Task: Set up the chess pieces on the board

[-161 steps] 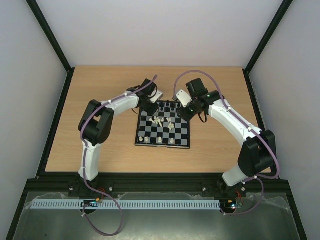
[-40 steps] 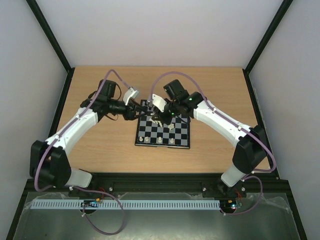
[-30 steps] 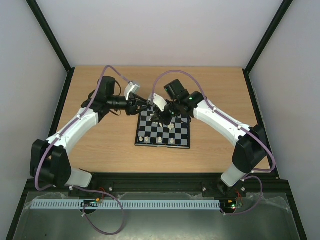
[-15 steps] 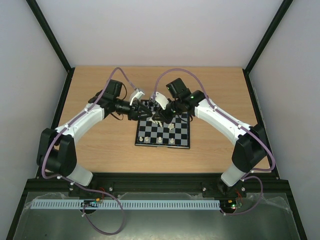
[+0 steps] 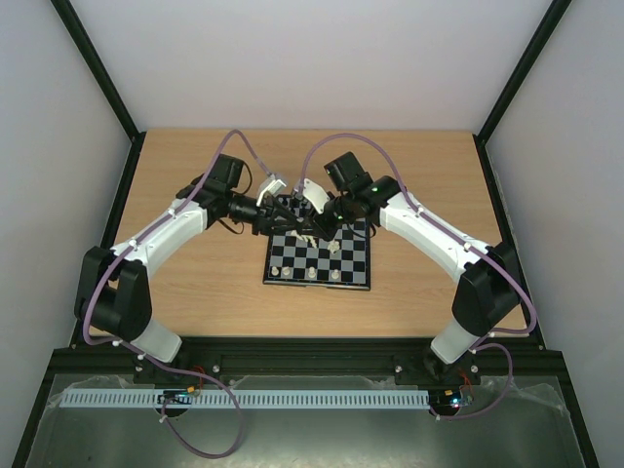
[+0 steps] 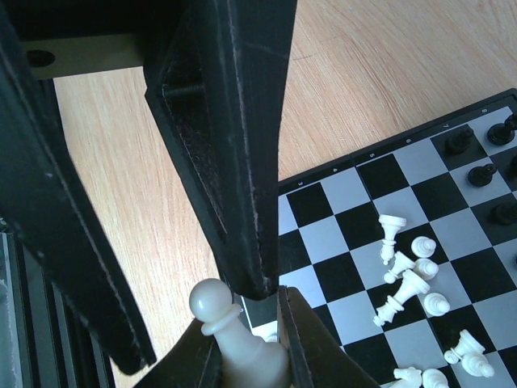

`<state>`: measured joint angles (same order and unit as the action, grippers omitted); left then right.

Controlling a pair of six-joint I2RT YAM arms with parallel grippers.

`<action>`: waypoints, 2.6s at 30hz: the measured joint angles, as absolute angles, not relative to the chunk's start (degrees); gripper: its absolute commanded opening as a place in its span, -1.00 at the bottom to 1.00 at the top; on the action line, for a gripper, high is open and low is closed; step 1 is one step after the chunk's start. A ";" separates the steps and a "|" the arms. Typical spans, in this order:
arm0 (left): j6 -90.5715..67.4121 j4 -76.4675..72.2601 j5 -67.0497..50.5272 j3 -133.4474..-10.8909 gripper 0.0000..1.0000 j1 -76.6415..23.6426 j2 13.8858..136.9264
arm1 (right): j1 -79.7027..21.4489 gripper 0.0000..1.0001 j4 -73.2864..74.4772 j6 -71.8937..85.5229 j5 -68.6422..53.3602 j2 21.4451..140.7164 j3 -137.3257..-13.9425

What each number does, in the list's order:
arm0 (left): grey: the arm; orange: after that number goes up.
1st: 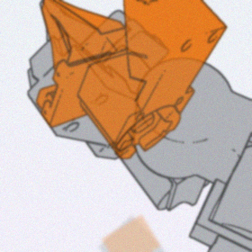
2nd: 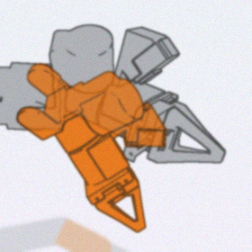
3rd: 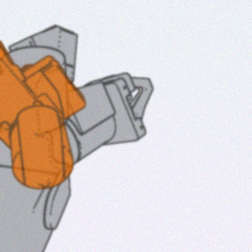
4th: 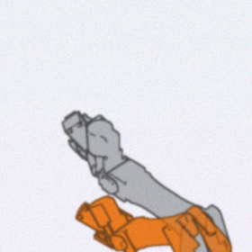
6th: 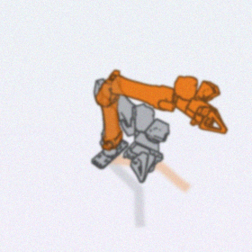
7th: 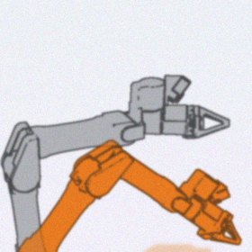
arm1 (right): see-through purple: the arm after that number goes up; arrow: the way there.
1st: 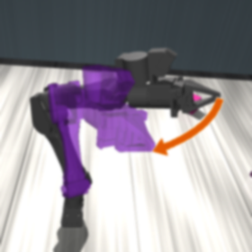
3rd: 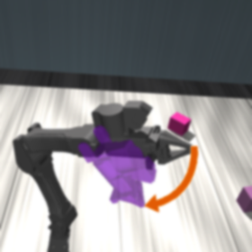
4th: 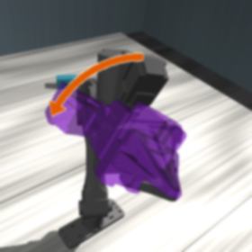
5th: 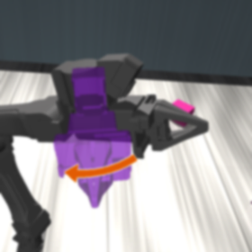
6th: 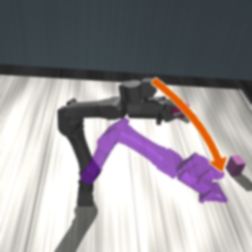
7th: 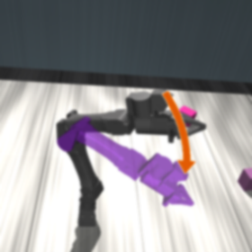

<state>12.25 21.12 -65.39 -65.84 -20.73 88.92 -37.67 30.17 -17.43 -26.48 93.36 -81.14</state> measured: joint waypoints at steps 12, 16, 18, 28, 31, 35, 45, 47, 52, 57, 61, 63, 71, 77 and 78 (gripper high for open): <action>10.17 19.68 -66.15 -65.84 -0.67 -20.73 88.92 | -37.67 -0.78 30.20 -17.58 -26.48 93.36 -81.14; 9.56 19.18 -66.46 -65.84 -0.73 -20.73 89.27 | -37.67 -0.78 30.17 -17.58 -26.48 93.36 -81.14; 9.26 18.81 -66.72 -65.84 -0.76 -20.73 89.54 | -37.67 -0.78 30.20 -17.58 -26.44 93.36 -81.14; 8.34 18.11 -65.32 -65.84 -0.83 -20.69 89.89 | -37.52 -0.04 30.15 -17.12 -25.19 93.34 -81.14; 9.54 19.35 -61.87 -65.91 -0.83 -20.32 89.91 | -37.10 0.06 29.91 -17.45 -23.90 92.77 -80.09; 13.26 23.55 -55.20 -66.46 -0.84 -19.35 89.91 | -34.87 0.08 29.93 -17.56 -22.94 90.26 -76.47; 27.31 37.30 -32.49 -67.09 -0.85 -21.67 91.53 | -29.93 0.08 30.06 -17.56 -20.84 83.31 -69.80; 28.32 38.85 -29.15 -66.94 -0.85 -22.61 92.07 | -29.87 0.08 30.04 -17.58 -20.64 83.18 -69.23; 29.50 41.23 -22.61 -66.78 -0.86 -25.54 93.91 | -29.74 0.08 29.95 -17.58 -20.47 83.18 -68.51; 29.36 41.56 -19.00 -66.83 -0.86 -27.55 96.88 | -29.69 0.08 29.91 -17.58 -20.47 83.13 -68.49; 29.12 41.89 -16.86 -67.59 -0.86 -28.84 99.79 | -29.69 0.07 29.87 -17.69 -20.45 82.65 -67.90; 29.02 41.80 -15.99 -67.77 -0.86 -29.41 100.51 | -29.69 0.07 29.89 -17.76 -20.45 82.39 -67.53; 28.47 41.71 -14.09 -68.84 -0.87 -31.68 102.08 | -29.69 0.07 29.78 -17.82 -20.25 81.78 -66.76; 28.03 41.69 -12.29 -68.86 -0.87 -32.69 102.65 | -29.69 0.07 29.71 -17.82 -20.21 81.62 -66.57; 28.01 41.69 -11.99 -68.86 -0.87 -32.82 102.76 | -29.69 0.07 29.71 -17.82 -20.21 81.62 -66.57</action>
